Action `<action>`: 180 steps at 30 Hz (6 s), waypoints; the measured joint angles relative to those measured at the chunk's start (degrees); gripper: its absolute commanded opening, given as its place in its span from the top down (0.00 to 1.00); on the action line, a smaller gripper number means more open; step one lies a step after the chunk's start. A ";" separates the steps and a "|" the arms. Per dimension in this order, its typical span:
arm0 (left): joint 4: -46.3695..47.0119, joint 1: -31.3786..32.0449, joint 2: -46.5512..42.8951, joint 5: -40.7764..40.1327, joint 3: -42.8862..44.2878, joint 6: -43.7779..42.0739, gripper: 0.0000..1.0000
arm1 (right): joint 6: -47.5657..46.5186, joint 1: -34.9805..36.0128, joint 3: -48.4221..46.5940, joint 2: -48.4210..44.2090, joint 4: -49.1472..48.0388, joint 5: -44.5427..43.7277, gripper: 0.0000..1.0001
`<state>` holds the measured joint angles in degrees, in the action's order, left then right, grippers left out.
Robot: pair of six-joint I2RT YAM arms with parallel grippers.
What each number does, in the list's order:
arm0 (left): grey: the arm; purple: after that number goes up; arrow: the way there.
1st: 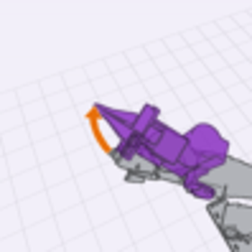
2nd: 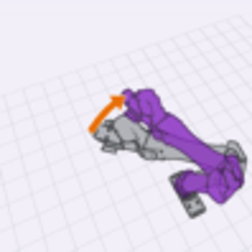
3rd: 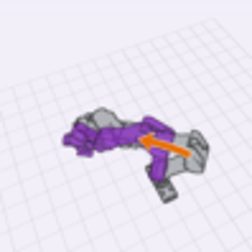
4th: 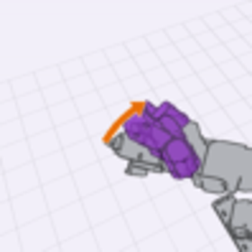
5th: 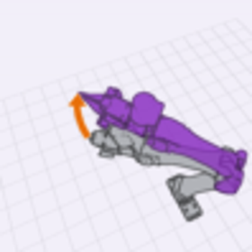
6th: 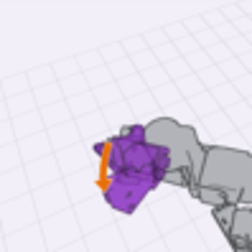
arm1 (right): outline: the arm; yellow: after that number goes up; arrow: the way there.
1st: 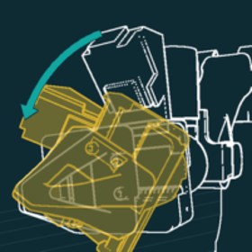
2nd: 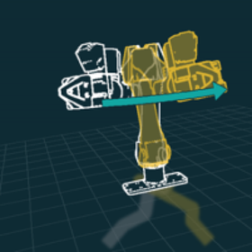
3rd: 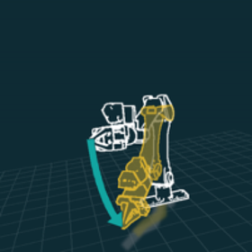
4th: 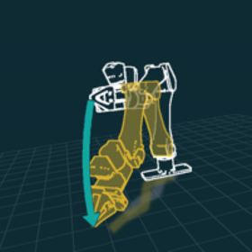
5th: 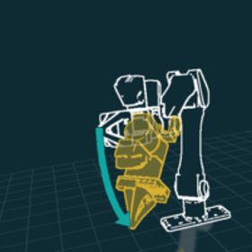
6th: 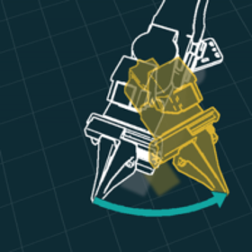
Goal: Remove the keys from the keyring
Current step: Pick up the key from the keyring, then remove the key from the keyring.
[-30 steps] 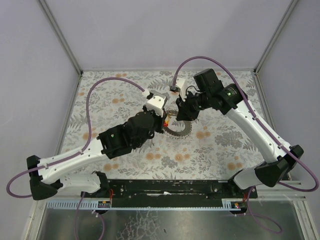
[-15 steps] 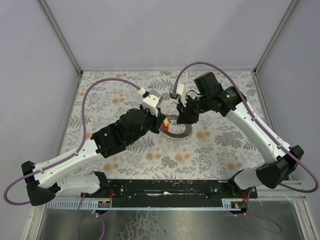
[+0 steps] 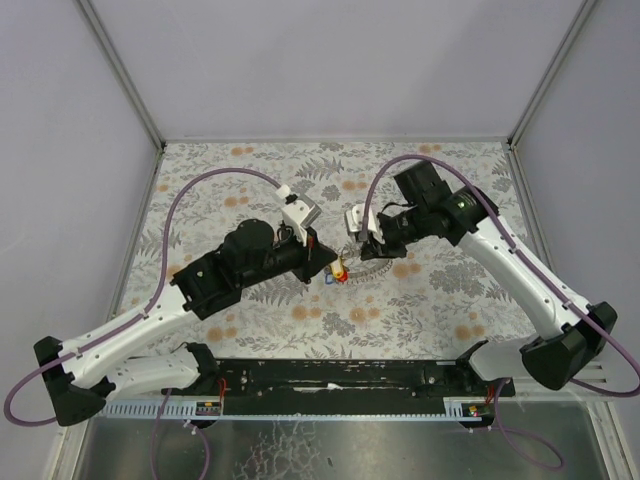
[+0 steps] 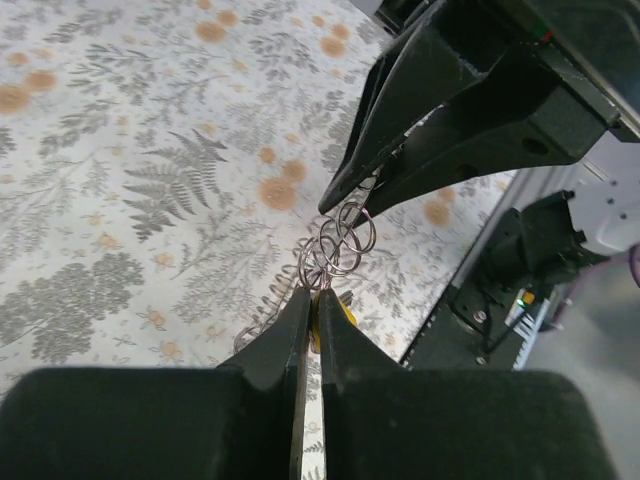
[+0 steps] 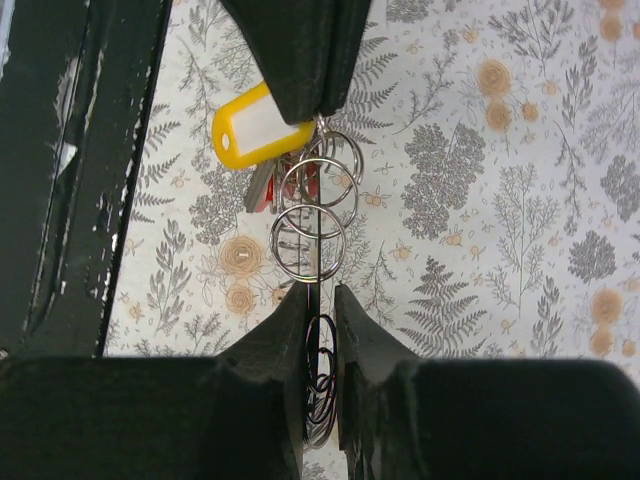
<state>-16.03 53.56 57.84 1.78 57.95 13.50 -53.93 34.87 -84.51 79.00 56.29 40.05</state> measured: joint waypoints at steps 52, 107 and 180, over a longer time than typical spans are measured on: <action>-0.39 -10.78 3.61 31.23 -5.79 -3.10 1.00 | 20.09 0.07 34.21 -19.26 -36.06 12.04 0.54; -15.78 -11.98 13.88 47.08 5.35 -10.40 1.00 | 52.57 2.93 55.47 -25.27 -77.07 13.46 0.63; -21.38 -10.56 19.15 49.46 8.83 -14.47 1.00 | 4.83 7.67 55.32 -29.03 -66.51 12.33 0.86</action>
<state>-37.41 43.00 76.99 51.24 66.78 -0.97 -49.10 42.54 -29.19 49.98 -10.22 52.38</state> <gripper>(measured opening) 0.011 0.087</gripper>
